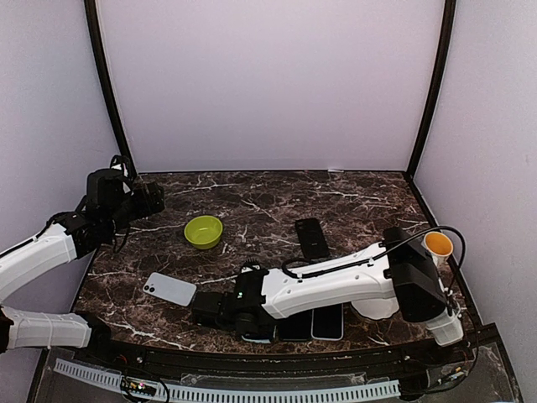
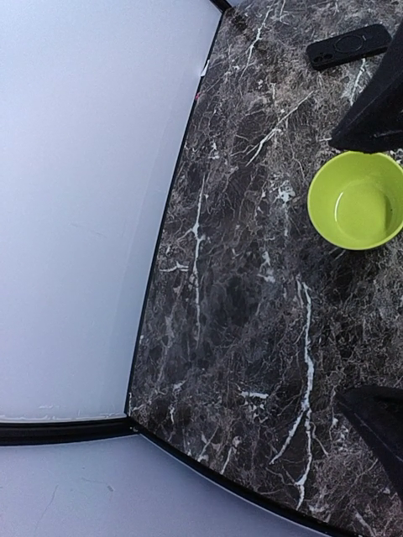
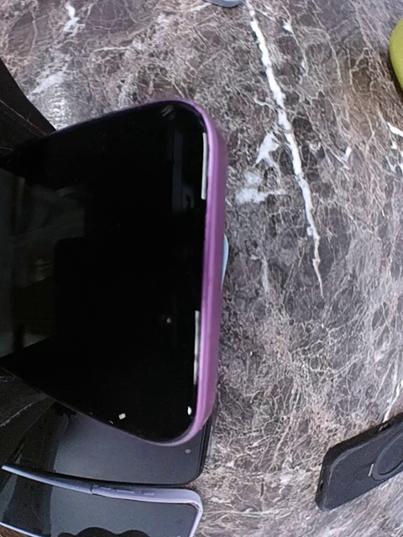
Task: Put the phone into the phone case
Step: Install the phone into the phone case.
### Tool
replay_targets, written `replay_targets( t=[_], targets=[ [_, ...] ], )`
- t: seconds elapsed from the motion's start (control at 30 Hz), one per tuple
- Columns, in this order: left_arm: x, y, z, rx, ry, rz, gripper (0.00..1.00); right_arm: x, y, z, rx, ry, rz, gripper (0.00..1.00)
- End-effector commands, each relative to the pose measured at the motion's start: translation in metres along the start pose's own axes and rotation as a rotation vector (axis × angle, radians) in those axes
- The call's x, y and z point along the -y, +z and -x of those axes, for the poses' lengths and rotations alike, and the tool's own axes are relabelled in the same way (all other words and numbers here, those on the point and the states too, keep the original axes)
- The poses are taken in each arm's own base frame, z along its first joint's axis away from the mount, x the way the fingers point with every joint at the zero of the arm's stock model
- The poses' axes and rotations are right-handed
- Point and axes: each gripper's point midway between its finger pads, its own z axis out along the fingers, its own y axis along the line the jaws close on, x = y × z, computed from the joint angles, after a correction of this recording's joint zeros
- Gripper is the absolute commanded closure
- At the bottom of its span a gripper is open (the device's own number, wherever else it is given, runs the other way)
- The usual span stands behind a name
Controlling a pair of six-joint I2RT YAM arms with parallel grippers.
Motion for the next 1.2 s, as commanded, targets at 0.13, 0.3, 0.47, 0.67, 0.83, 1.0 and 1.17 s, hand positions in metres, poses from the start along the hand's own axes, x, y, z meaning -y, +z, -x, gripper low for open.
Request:
replay_targets(
  t=[0.13, 0.3, 0.47, 0.67, 0.83, 1.0, 1.17],
  targets=[
    [-0.004, -0.001, 0.003, 0.019, -0.004, 0.0, 0.01, 0.03, 0.014, -0.015, 0.039, 0.019, -0.164, 0.94],
    [-0.003, -0.001, 0.007, 0.033, -0.012, -0.005, 0.01, 0.039, 0.018, -0.011, 0.054, 0.102, -0.154, 0.87],
    [-0.003, 0.0, 0.008, 0.038, -0.017, -0.005, 0.01, 0.038, 0.025, -0.008, 0.058, 0.141, -0.128, 0.87],
    [-0.005, 0.0, 0.009, 0.041, -0.023, -0.002, 0.01, 0.025, 0.027, -0.005, 0.066, 0.121, -0.094, 0.86],
    [-0.007, 0.001, 0.009, 0.038, -0.027, 0.0, 0.01, 0.014, 0.025, 0.0, 0.079, 0.067, -0.07, 0.85],
    [-0.008, 0.002, 0.01, 0.039, -0.031, 0.002, 0.01, 0.01, 0.025, -0.003, 0.057, 0.068, -0.052, 0.81],
    [-0.008, 0.002, 0.01, 0.038, -0.033, 0.002, 0.01, 0.0, 0.027, -0.006, 0.038, 0.045, -0.027, 0.67]
  ],
)
